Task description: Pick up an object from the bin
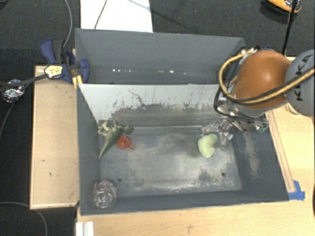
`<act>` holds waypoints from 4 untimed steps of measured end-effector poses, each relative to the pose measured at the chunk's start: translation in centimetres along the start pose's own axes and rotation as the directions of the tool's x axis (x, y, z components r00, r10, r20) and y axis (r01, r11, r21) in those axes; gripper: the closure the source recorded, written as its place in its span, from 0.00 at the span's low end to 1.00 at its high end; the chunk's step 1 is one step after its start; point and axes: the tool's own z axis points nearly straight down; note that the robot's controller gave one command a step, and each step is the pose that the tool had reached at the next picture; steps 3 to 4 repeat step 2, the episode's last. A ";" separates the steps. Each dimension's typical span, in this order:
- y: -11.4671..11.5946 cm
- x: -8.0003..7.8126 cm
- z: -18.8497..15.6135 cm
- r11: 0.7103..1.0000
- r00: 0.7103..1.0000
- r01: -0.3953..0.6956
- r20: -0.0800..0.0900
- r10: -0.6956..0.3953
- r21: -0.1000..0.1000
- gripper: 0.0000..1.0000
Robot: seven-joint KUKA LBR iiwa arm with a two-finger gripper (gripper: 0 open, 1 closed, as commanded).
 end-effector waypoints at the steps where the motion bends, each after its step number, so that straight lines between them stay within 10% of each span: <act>1: 0.2 -0.9 -16.0 0.994 0.994 0.109 0.006 -0.109 0.005 1.00; 4: 0.3 -0.8 -15.8 0.995 0.995 0.103 0.003 -0.103 0.001 1.00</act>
Offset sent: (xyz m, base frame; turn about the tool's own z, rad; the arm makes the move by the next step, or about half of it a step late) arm 0.0000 0.0000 0.0000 0.0000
